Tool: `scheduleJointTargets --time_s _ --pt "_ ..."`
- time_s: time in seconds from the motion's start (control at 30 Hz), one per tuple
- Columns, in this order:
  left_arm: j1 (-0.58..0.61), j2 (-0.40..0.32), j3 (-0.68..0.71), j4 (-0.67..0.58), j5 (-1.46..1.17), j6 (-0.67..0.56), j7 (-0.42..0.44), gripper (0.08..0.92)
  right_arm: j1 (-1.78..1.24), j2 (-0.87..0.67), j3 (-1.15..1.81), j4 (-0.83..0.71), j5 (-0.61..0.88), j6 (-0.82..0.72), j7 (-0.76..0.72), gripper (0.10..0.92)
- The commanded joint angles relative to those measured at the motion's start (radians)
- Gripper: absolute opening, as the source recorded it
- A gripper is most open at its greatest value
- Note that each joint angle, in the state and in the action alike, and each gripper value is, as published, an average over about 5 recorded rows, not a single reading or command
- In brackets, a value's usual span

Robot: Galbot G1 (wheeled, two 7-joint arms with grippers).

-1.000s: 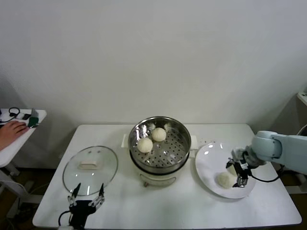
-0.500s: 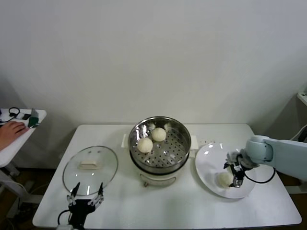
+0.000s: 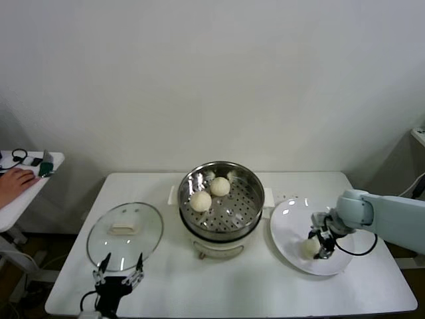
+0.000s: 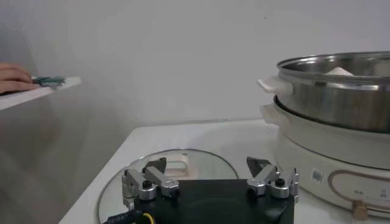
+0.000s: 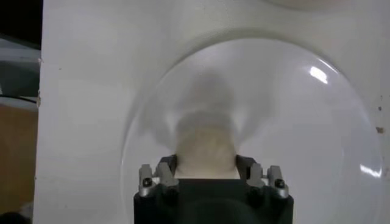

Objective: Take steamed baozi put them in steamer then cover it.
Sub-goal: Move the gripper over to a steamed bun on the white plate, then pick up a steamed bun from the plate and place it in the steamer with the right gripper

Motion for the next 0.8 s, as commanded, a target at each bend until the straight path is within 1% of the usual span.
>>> scheduleJointTargets --time_s 0.03,0.13,0.3,0.4,0.5,0.63,0.8 --pt "0.001 0.0 0.001 -0.004 0.001 0.003 0.001 0.823 0.078 0.007 -0.036 -0.004 -0.02 0.047 -0.054 0.637" --pt "0.001 0.0 0.003 -0.005 0.004 0.005 0.0 0.823 0.216 0.03 -0.111 -0.002 -0.037 0.129 -0.116 0.636" --pt "0.004 -0.001 0.004 -0.008 0.01 0.006 0.001 0.823 0.48 0.112 -0.227 0.006 -0.074 0.328 -0.234 0.641" --pt "0.009 0.002 0.001 -0.009 0.011 0.003 0.001 0.823 0.635 0.177 -0.24 0.011 -0.078 0.44 -0.282 0.64" --pt "0.014 0.006 -0.001 -0.008 0.012 0.0 0.0 0.823 0.762 0.246 -0.214 0.029 -0.071 0.519 -0.316 0.641" --pt "0.017 0.008 0.0 -0.01 0.014 0.0 0.0 0.823 0.849 0.324 -0.165 0.103 -0.041 0.568 -0.32 0.64" --pt "0.016 0.008 0.001 -0.02 0.015 0.003 0.001 0.823 0.83 0.415 -0.059 0.252 -0.04 0.559 -0.284 0.644"
